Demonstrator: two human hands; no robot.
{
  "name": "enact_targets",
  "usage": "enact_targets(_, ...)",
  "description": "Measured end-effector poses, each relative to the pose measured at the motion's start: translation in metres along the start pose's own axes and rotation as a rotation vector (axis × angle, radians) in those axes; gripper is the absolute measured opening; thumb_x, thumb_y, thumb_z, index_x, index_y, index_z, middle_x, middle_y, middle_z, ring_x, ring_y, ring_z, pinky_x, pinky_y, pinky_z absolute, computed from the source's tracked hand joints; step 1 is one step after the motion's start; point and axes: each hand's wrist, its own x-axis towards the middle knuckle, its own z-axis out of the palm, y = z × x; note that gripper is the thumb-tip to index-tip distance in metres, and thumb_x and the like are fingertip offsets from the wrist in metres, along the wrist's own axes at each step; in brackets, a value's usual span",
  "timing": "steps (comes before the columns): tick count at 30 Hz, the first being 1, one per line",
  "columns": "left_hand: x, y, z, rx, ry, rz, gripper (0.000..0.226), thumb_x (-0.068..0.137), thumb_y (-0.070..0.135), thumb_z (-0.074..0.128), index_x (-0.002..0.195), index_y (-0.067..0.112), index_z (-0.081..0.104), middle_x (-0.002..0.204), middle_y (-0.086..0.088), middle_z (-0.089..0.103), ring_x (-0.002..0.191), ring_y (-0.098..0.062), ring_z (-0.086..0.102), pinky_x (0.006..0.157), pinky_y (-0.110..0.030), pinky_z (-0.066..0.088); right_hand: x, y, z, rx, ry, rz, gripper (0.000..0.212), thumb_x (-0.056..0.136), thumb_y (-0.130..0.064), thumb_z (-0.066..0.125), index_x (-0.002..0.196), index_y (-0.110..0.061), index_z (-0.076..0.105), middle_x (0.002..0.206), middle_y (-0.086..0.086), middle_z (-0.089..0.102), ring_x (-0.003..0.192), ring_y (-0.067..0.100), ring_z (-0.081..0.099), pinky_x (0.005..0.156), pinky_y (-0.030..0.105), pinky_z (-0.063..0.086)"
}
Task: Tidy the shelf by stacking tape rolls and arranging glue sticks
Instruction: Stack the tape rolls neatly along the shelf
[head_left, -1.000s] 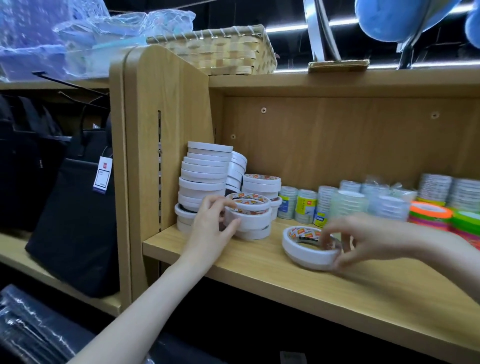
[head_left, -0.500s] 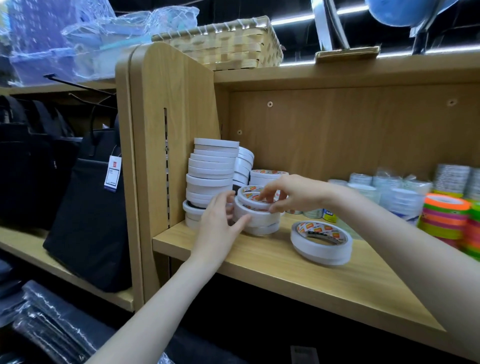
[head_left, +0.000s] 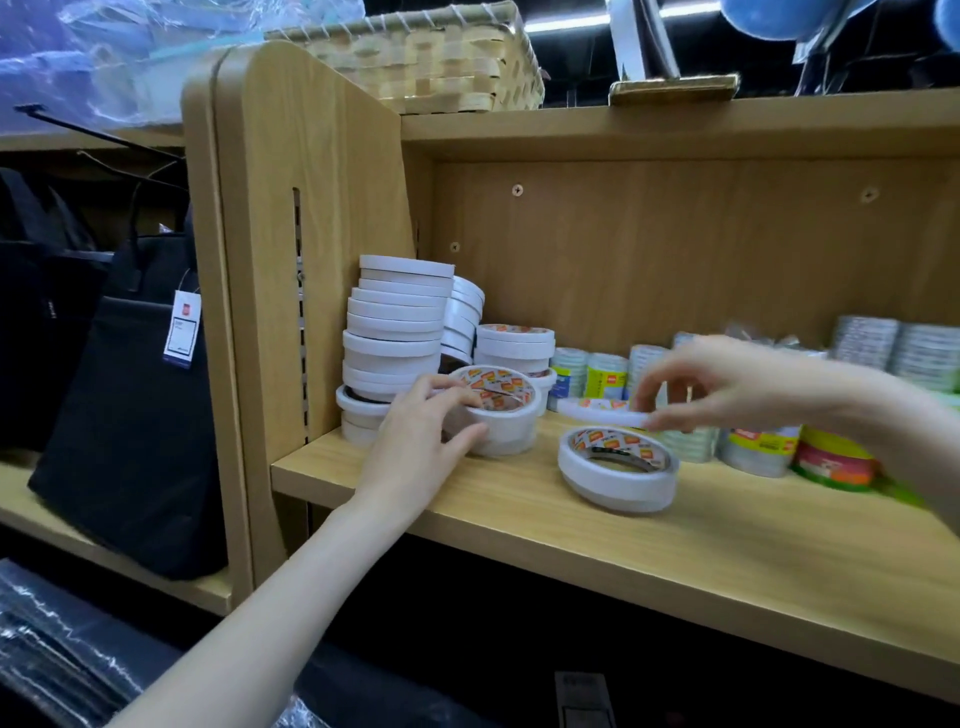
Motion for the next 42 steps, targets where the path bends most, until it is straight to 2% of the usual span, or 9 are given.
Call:
enact_targets(5,0.002,0.004,-0.005,-0.092,-0.062,-0.008,0.018,0.083,0.020,0.066,0.101,0.016,0.065,0.105,0.005,0.051,0.106,-0.020,0.052,0.093,-0.042,0.044,-0.019,0.008,0.028,-0.005,-0.109,0.022,0.013,0.081,-0.030,0.069,0.094,-0.027,0.065,0.085,-0.004,0.066,0.066,-0.004,0.053,0.061,0.013,0.039)
enact_targets(12,0.006,0.010,-0.007,-0.179,-0.054,-0.087,0.015,0.084,0.016,0.066,0.098,0.013,0.064,0.100,0.001,0.052,0.097,-0.019,0.056,0.092,-0.038,0.046,0.003,-0.004,0.044,-0.075,-0.003,0.049,0.036,0.080,-0.025,0.069,0.056,-0.022,0.043,0.054,-0.008,0.039,0.052,0.003,0.039,0.052,0.022,0.027)
enact_targets(17,0.006,0.007,-0.005,-0.080,-0.058,-0.079,0.019,0.083,0.021,0.066,0.101,0.013,0.064,0.100,0.001,0.052,0.093,-0.022,0.056,0.090,-0.042,0.046,0.005,-0.004,0.040,0.058,-0.035,0.094,0.024,0.082,-0.015,0.068,0.063,-0.017,0.053,0.065,-0.001,0.053,0.058,0.014,0.060,0.054,0.026,0.053)
enact_targets(21,0.010,0.010,-0.006,0.181,-0.112,0.008,0.020,0.088,0.032,0.058,0.103,0.019,0.060,0.099,0.007,0.052,0.101,-0.020,0.045,0.083,-0.026,0.034,-0.002,0.003,0.043,0.126,-0.060,0.137,0.013,0.083,-0.014,0.068,0.076,-0.008,0.059,0.073,0.002,0.063,0.059,0.011,0.066,0.057,0.018,0.052)
enact_targets(25,0.022,0.020,-0.019,0.240,-0.249,0.037,0.013,0.090,0.030,0.055,0.097,0.020,0.060,0.085,0.009,0.054,0.084,-0.013,0.046,0.067,-0.027,0.032,0.002,0.001,0.048,0.026,0.046,0.072,0.016,0.081,-0.025,0.070,0.072,-0.020,0.058,0.066,-0.008,0.054,0.061,0.003,0.053,0.057,0.014,0.036)
enact_targets(29,0.035,0.024,-0.030,0.305,-0.470,0.041,0.016,0.089,0.026,0.059,0.103,0.020,0.062,0.083,0.005,0.057,0.085,-0.016,0.054,0.073,-0.030,0.043,0.003,0.000,0.050,0.218,0.089,0.051,0.009,0.086,-0.020,0.065,0.090,-0.013,0.068,0.084,0.002,0.069,0.074,0.011,0.066,0.075,0.026,0.050)
enact_targets(32,0.040,0.025,-0.032,0.360,-0.525,0.059,0.025,0.087,0.023,0.061,0.112,0.018,0.061,0.078,0.009,0.051,0.081,-0.013,0.050,0.071,-0.026,0.040,-0.007,-0.001,0.038,0.479,0.194,0.052,0.005,0.084,-0.007,0.065,0.086,-0.007,0.069,0.075,0.006,0.070,0.060,0.014,0.068,0.058,0.028,0.057)
enact_targets(35,0.040,0.021,-0.030,0.339,-0.507,0.063,0.026,0.087,0.022,0.062,0.113,0.018,0.061,0.072,0.015,0.047,0.077,-0.011,0.049,0.062,-0.020,0.037,-0.028,0.003,0.014,0.405,0.290,0.078,0.009,0.081,-0.008,0.068,0.073,-0.009,0.068,0.053,-0.007,0.062,0.045,0.007,0.059,0.042,0.021,0.047)
enact_targets(42,0.046,0.023,-0.031,0.014,-0.427,-0.008,0.010,0.085,0.019,0.064,0.081,0.026,0.059,0.080,0.004,0.061,0.067,-0.008,0.050,0.061,-0.020,0.036,-0.066,-0.002,0.010,0.067,-0.229,0.258,0.007,0.078,-0.029,0.072,0.071,-0.026,0.070,0.061,0.003,0.067,0.040,0.011,0.049,0.045,0.026,0.040)
